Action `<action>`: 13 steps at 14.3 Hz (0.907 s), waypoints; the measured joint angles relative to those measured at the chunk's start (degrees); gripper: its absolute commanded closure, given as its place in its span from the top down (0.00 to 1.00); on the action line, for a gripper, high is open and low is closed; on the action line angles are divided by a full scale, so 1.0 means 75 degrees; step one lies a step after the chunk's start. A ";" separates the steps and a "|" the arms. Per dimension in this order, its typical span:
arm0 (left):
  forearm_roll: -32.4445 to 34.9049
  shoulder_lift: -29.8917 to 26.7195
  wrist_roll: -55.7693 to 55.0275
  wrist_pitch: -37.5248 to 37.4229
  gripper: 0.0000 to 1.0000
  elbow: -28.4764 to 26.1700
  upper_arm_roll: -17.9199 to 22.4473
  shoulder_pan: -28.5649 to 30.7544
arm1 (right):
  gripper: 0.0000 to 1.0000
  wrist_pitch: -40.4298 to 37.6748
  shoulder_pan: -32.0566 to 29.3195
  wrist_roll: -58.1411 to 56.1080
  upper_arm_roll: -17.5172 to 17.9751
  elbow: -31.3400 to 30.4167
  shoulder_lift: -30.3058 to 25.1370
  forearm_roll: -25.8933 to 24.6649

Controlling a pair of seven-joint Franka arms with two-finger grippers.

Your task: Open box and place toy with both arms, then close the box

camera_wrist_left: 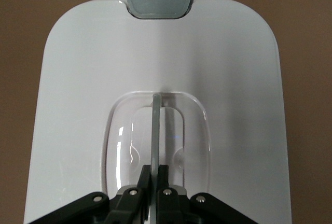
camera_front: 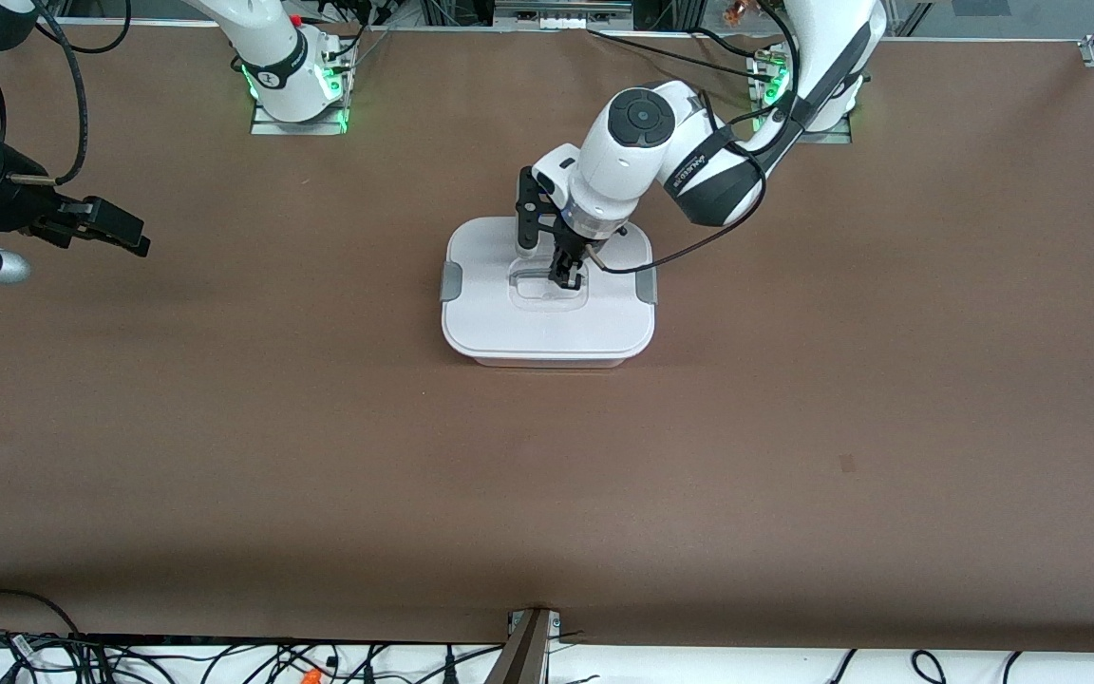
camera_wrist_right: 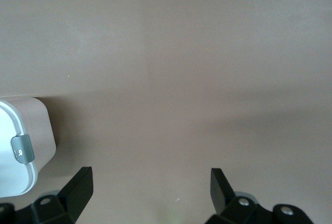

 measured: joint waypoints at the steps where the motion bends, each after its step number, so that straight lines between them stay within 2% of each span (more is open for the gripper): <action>1: 0.0000 0.0000 0.0003 0.0000 1.00 0.0002 0.0000 0.0001 | 1.00 0.0000 0.0000 0.0000 0.0000 0.0000 0.0000 0.0000; 9: 0.0022 -0.0023 0.0081 -0.0136 1.00 0.0167 -0.0003 0.0007 | 1.00 0.0000 0.0000 0.0001 0.0000 0.0000 0.0000 0.0000; 13: -0.0114 -0.0317 -0.0028 -0.1131 1.00 0.0546 -0.0010 0.0321 | 1.00 0.0000 0.0000 0.0002 0.0000 0.0001 0.0000 0.0001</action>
